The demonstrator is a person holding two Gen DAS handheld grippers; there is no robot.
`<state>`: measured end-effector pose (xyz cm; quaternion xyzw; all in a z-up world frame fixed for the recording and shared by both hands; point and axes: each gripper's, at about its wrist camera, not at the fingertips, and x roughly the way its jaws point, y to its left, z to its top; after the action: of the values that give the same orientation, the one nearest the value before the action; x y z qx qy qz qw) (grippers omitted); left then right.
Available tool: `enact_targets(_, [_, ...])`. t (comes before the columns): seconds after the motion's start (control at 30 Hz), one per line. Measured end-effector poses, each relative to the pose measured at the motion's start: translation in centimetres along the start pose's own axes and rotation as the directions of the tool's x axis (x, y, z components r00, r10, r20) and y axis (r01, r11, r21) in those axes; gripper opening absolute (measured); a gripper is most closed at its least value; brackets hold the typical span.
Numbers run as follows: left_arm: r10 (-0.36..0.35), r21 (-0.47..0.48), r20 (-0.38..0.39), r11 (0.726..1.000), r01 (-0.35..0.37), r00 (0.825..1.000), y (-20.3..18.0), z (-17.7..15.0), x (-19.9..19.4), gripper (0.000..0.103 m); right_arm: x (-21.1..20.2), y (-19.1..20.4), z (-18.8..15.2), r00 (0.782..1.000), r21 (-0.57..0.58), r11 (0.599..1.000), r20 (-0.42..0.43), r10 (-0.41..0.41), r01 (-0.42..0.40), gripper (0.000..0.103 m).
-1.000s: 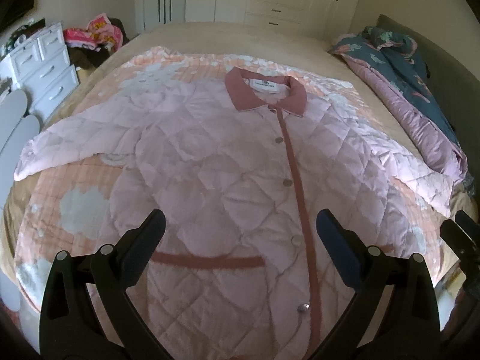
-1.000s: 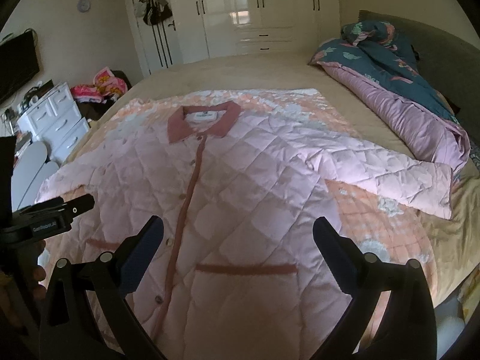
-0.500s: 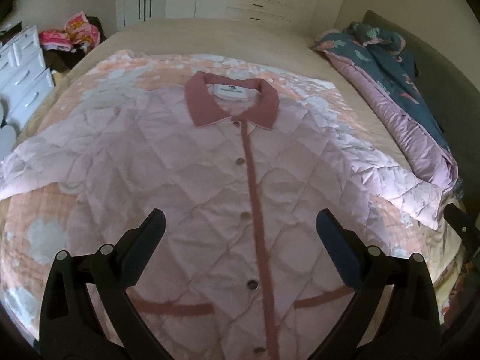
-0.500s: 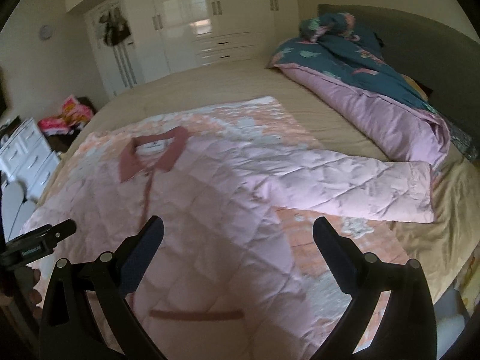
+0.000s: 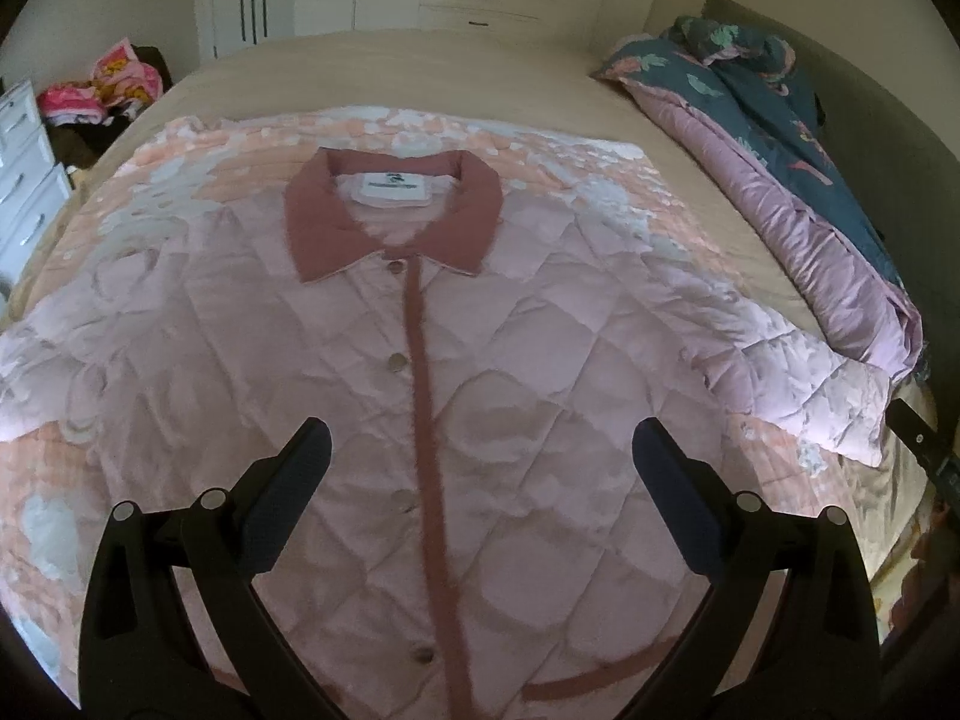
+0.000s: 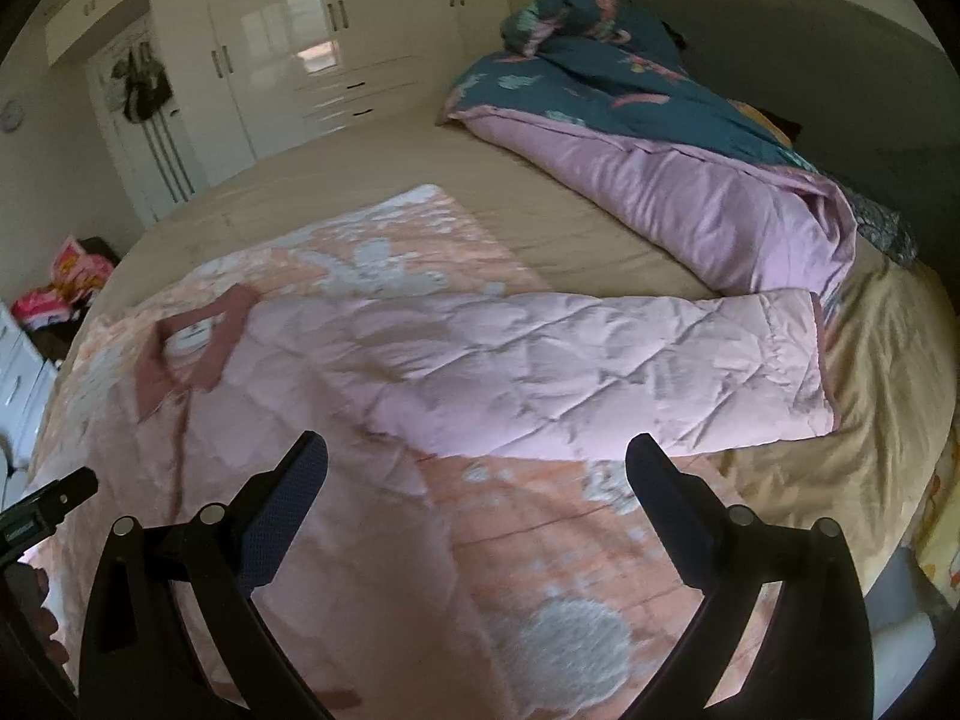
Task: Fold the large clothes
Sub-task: 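Move the right tool toward the cuff of the sleeve nearest it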
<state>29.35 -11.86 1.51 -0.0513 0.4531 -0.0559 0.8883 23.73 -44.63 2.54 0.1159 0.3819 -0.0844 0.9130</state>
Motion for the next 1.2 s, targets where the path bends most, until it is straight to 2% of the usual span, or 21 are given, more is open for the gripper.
enact_targets(0.27, [-0.026, 0.023, -0.035, 0.999, 0.027, 0.999, -2.7, 0.9, 3.6, 0.094, 3.8, -5.3, 0.6, 0.998, 0.119, 0.991, -0.029, -0.055, 0.058, 0.099])
enact_targets(0.4, [-0.012, 0.039, -0.034, 0.999, 0.013, 0.999, -3.5, 1.1, 4.8, 0.094, 5.9, -8.3, 0.4, 0.995, 0.191, 0.977, -0.06, -0.082, 0.092, 0.099])
enact_targets(0.77, [0.004, 0.052, -0.065, 0.999, -0.001, 0.998, -4.6, 1.1, 8.0, 0.094, 10.7, -14.8, -1.5, 0.979, 0.36, 0.916, -0.16, -0.123, 0.174, 0.099])
enact_targets(1.03, [0.008, 0.031, -0.086, 0.999, -0.006, 0.996, -4.7, 1.2, 10.4, 0.094, 13.2, -17.7, -1.8, 0.973, 0.426, 0.88, -0.183, -0.142, 0.209, 0.099])
enact_targets(1.2, [0.023, 0.038, -0.087, 0.999, -0.02, 0.996, -4.7, 1.4, 11.2, 0.094, 15.2, -20.3, -2.2, 0.977, 0.517, 0.835, -0.177, -0.115, 0.192, 0.099])
